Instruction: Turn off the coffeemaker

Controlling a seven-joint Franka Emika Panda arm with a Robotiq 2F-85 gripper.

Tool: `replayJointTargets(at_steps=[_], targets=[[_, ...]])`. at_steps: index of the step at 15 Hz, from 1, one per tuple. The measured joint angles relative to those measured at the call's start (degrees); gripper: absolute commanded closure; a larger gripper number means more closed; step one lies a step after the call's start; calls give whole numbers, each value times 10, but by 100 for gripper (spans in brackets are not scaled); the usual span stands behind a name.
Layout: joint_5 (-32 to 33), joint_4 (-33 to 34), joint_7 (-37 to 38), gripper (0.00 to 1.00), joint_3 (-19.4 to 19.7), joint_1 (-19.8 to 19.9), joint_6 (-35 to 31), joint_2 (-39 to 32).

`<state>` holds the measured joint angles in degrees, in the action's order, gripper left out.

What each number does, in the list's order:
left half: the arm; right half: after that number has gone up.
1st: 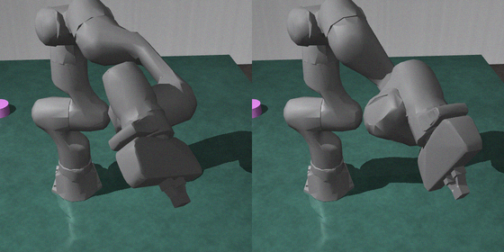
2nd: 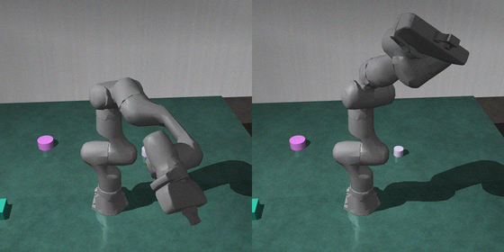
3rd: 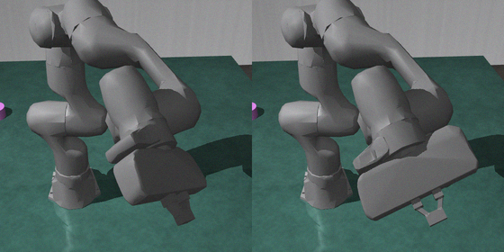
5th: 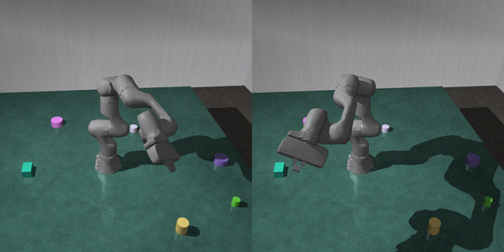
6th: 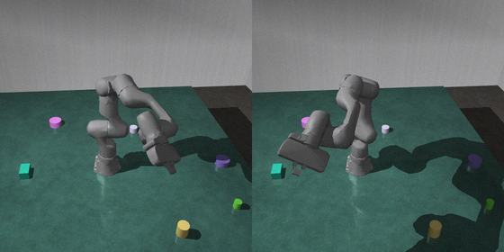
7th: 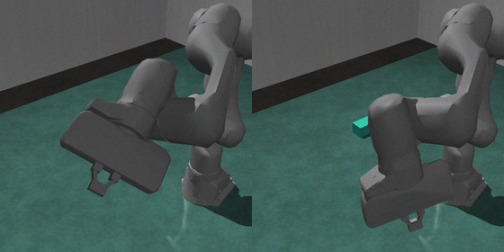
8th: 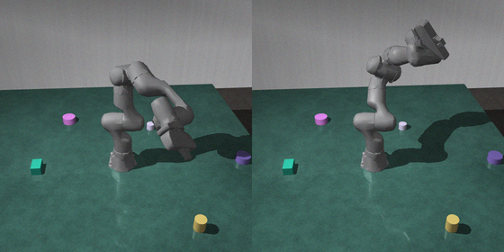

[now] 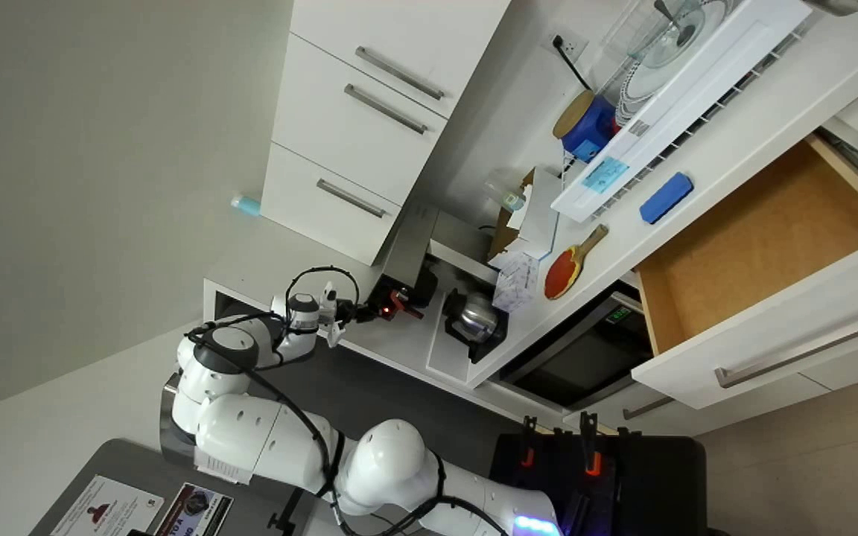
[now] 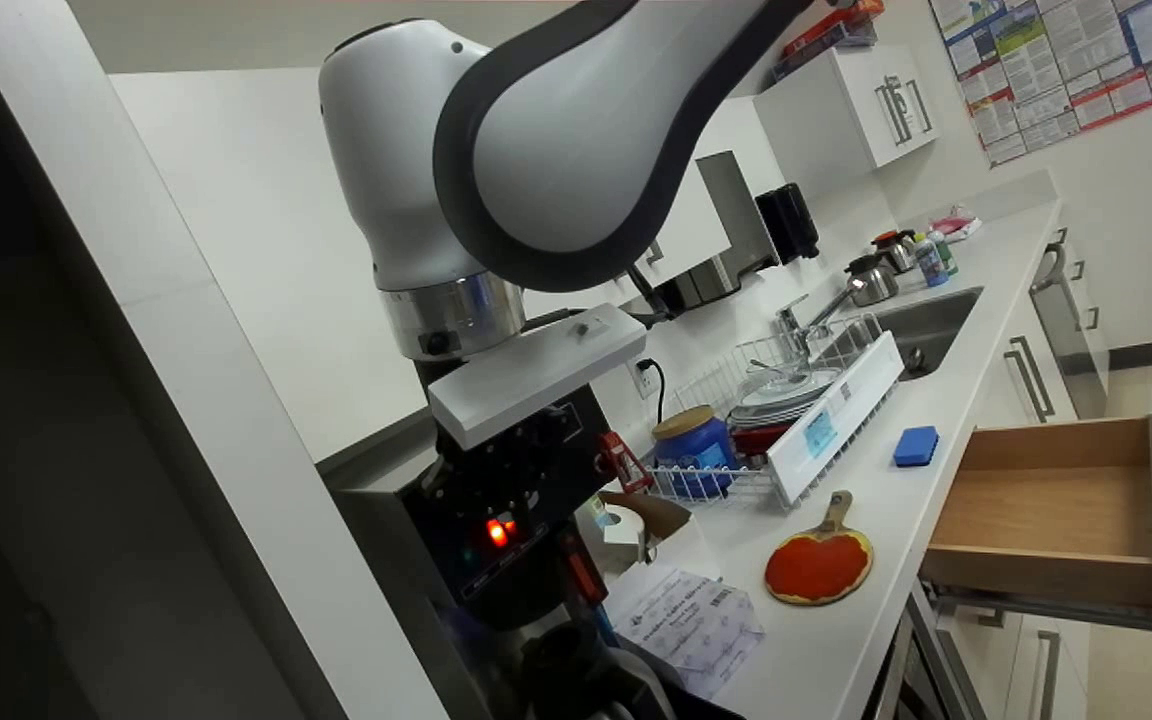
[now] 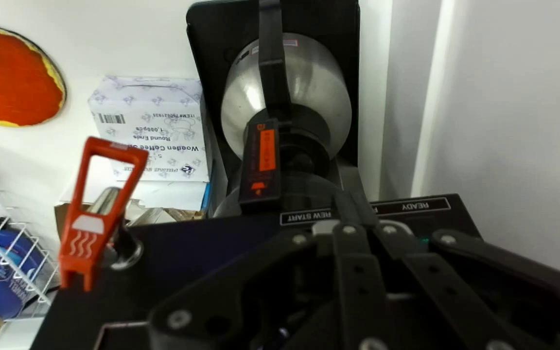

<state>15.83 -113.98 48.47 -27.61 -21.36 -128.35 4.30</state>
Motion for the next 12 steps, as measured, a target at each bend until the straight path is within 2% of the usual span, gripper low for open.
replayJointTargets(at_steps=[12], targets=[[-22, 6, -25, 100, 4, 0, -14, -9]])
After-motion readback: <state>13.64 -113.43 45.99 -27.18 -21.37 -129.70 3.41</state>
